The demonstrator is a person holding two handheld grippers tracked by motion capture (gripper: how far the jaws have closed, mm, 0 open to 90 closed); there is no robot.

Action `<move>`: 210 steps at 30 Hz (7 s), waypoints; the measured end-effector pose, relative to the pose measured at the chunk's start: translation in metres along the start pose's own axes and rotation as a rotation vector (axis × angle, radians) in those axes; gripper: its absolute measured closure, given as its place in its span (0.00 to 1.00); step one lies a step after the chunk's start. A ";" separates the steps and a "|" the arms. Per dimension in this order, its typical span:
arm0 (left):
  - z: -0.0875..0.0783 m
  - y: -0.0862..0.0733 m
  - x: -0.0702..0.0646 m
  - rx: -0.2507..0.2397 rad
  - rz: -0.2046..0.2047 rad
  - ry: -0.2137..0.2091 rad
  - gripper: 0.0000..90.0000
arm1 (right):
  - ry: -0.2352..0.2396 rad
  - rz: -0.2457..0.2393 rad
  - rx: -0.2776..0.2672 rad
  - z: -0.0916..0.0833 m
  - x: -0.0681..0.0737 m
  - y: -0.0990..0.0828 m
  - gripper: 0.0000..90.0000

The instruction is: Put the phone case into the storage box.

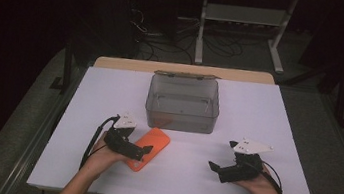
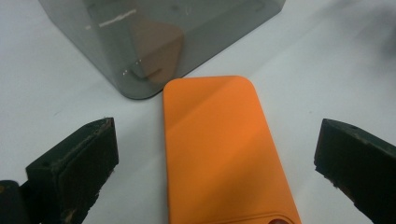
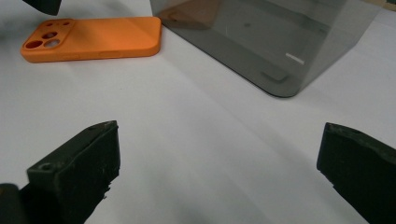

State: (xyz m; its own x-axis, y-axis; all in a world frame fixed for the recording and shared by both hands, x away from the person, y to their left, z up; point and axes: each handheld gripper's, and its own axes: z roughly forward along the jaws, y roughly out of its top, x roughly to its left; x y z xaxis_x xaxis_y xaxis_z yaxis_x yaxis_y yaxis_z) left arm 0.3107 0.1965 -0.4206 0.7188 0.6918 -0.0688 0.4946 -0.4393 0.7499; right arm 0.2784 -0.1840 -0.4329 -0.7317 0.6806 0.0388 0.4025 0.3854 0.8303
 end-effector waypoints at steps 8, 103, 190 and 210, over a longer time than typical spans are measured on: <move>0.003 -0.004 -0.003 0.051 0.000 -0.005 0.00 | 0.001 -0.001 0.002 0.000 0.000 0.000 0.00; 0.020 -0.015 -0.016 0.236 0.071 0.036 0.14 | 0.004 0.003 0.002 0.001 -0.001 0.000 0.00; 0.044 0.078 -0.027 0.192 0.413 -0.387 0.17 | 0.015 0.003 0.013 0.003 -0.002 0.000 0.00; 0.044 0.079 -0.026 0.186 0.426 -0.397 0.17 | 0.060 0.025 0.001 0.003 0.000 0.003 0.00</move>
State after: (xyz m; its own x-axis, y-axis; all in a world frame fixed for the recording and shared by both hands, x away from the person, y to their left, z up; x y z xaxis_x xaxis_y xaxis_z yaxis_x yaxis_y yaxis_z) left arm 0.3523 0.1185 -0.3886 0.9816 0.1829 -0.0549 0.1751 -0.7479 0.6403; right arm 0.2815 -0.1804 -0.4320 -0.7531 0.6513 0.0926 0.4214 0.3696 0.8281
